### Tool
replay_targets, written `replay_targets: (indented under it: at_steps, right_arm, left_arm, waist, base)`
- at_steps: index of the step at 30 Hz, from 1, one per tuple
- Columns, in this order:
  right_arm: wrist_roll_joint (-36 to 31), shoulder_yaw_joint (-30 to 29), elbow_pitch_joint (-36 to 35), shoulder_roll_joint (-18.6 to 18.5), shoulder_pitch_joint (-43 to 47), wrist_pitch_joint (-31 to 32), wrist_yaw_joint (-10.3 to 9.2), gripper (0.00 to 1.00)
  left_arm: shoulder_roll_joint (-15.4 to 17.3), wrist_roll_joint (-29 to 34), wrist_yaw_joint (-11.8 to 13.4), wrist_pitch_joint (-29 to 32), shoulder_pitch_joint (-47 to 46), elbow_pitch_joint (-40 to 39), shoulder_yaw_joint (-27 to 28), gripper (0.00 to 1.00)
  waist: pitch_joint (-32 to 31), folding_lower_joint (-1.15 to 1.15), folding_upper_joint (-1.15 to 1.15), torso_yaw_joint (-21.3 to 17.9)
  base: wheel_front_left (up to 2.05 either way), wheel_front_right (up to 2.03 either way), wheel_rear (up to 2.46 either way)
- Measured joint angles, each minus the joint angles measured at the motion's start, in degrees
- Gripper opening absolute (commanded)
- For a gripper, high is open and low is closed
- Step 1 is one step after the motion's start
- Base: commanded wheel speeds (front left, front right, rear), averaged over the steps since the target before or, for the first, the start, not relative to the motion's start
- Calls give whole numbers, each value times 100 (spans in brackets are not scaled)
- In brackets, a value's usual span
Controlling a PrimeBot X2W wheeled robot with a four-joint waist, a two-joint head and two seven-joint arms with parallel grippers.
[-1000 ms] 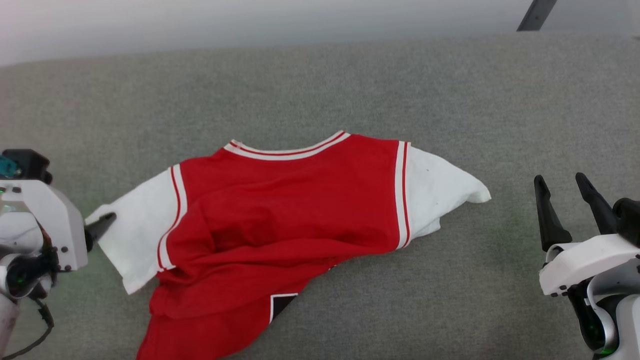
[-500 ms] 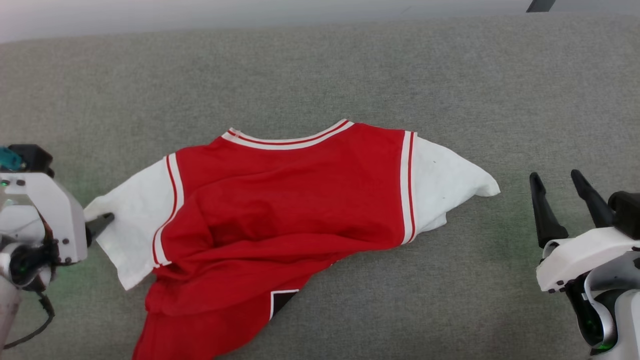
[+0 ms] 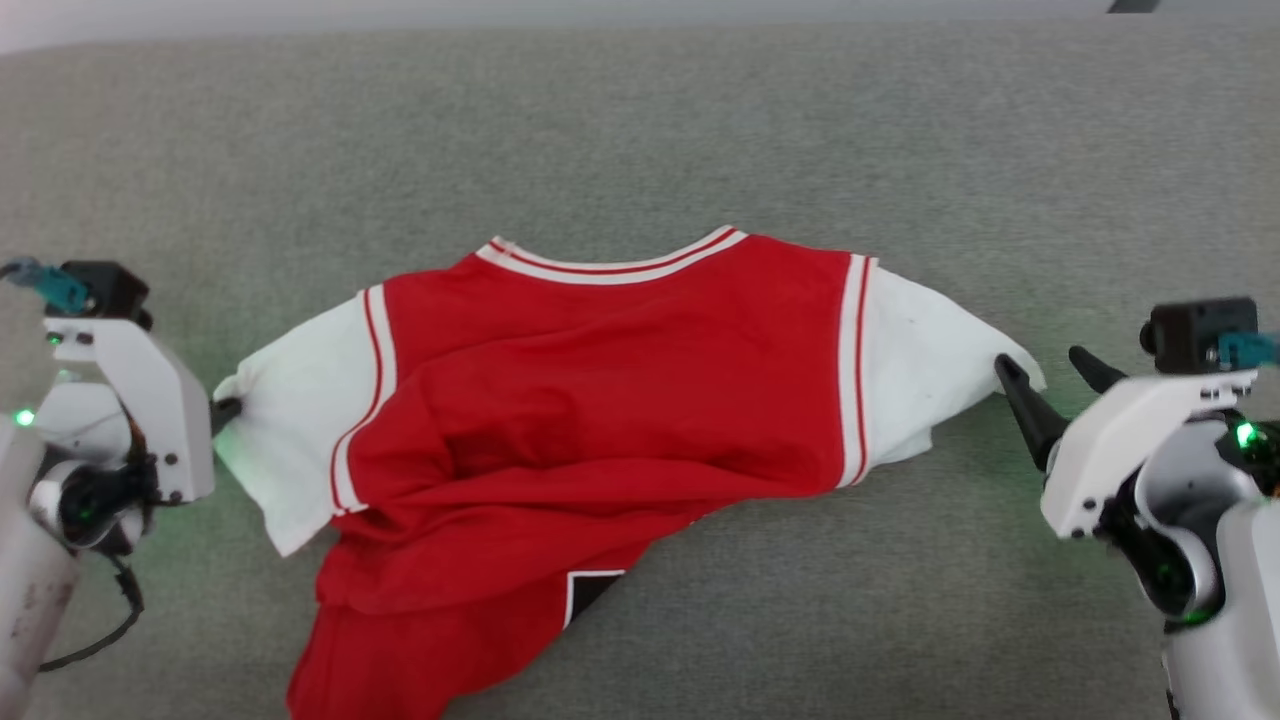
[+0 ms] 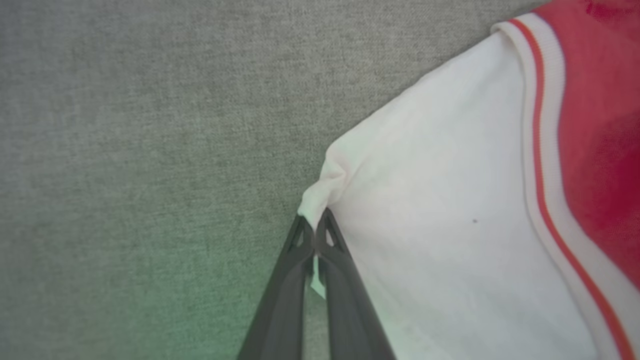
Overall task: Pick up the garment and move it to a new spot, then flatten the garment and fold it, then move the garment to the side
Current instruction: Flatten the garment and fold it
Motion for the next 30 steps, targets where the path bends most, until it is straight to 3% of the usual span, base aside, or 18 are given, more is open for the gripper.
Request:
replay_targets:
  at_steps: [12, 13, 14, 21, 30]
  right_arm:
    - [-19, 122, 1022, -74, -839, 1467, -1, 100]
    - [-21, 136, 1079, -94, -901, 1595, -2, 82]
    - [-64, 145, 1124, -122, -945, 1670, -1, 0]
    - [225, 59, 1259, -65, -1093, 2154, -1, 0]
    - [808, -57, 959, -55, -1669, 2028, -1, 0]
  left_arm:
    - [-133, -197, 1, -255, -322, -108, -450, 0]
    - [-146, -207, 1, -261, -332, -107, -481, 0]
    - [-159, -226, 1, -286, -347, -94, -514, 0]
    - [-229, -322, 0, -376, -447, 52, -654, 0]
    - [-289, -241, 0, -399, -1133, -94, -708, 0]
  waist:
    - [144, 0, 0, 360]
    - [144, 0, 0, 380]
    - [141, 0, 0, 397]
    - [-69, 0, 0, 444]
    - [-674, 0, 0, 454]
  base:
    - [0, 0, 0]
    - [0, 0, 0]
    - [0, 0, 0]
    - [0, 0, 0]
    - [0, 0, 0]
